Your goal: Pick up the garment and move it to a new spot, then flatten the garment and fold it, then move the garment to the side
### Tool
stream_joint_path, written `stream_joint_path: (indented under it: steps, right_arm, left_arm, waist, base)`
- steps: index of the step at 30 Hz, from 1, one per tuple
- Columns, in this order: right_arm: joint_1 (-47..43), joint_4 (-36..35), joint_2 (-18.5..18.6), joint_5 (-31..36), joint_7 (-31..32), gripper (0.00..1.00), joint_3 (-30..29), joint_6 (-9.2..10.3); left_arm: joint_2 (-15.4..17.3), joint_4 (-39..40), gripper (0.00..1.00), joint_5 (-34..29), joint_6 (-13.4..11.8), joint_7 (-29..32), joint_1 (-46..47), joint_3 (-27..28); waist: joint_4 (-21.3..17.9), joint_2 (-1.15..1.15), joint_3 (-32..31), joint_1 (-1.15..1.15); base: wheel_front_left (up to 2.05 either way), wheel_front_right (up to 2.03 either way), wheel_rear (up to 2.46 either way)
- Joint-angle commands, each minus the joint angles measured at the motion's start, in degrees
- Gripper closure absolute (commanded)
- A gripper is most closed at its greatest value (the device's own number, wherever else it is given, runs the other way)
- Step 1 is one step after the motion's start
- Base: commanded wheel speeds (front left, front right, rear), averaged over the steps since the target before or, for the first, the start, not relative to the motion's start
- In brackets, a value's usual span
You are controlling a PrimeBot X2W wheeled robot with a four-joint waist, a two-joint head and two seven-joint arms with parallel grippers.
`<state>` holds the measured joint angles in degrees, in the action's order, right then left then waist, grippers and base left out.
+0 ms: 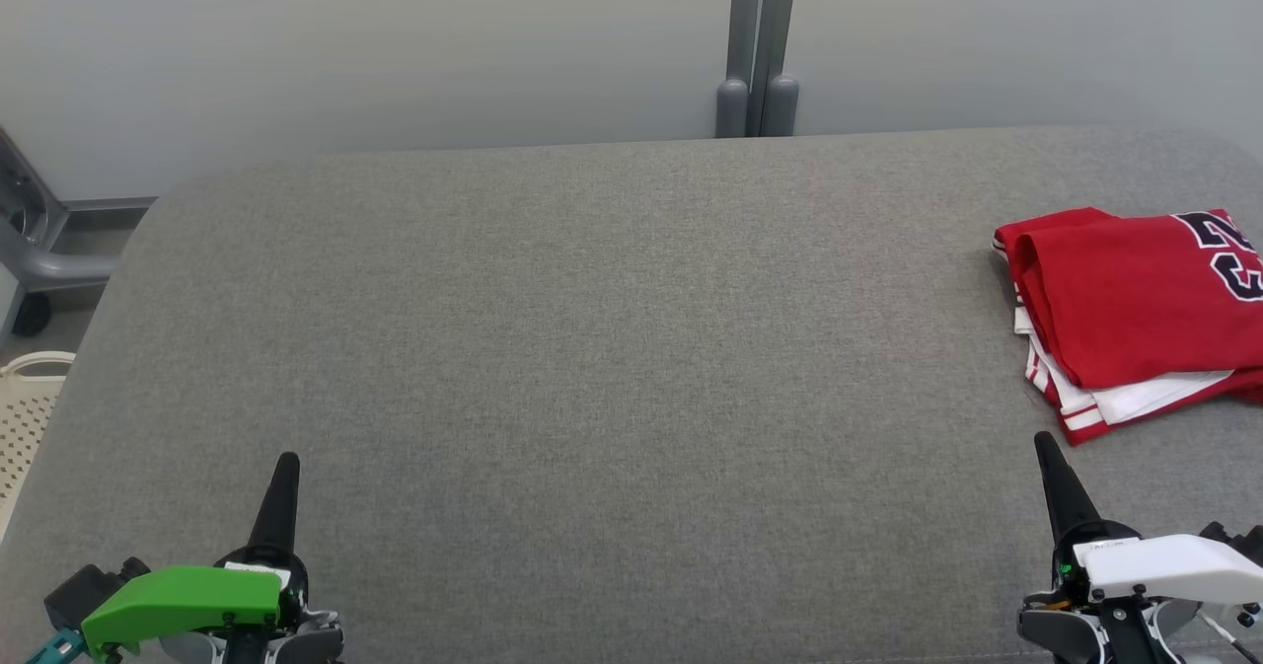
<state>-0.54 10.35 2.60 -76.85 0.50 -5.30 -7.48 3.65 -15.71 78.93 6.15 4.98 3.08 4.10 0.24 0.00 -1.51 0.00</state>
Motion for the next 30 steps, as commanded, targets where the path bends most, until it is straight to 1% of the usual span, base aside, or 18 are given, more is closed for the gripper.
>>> stream_joint_path:
  steps: [1, 18, 30]
  right_arm:
    - [0.0, -0.8, 0.3, -1.5, 0.4, 1.0, -0.3, -0.02]
    - [-0.2, -2.4, 0.4, -9.9, 1.9, 1.0, -0.7, -0.02]
    - [-0.3, -3.2, 0.4, -14.5, 2.6, 1.0, -0.9, -0.02]
  left_arm:
    - [0.0, 0.6, 1.0, 1.4, 0.5, 0.4, 1.4, 0.5]
    - [-0.4, 1.5, 1.0, 8.3, 1.0, 2.8, 2.5, 1.4]
    - [-0.7, 1.9, 1.0, 12.1, 1.4, 4.1, 3.1, 1.9]
  waist:
    - [0.0, 0.0, 0.1, 0.0]
    - [-0.1, 0.0, 0.9, 0.0]
    - [-0.2, 0.0, 1.3, 0.0]
  base:
    - [0.0, 0.0, 0.0]
    - [0.0, 0.0, 0.0]
    - [0.0, 0.0, 0.0]
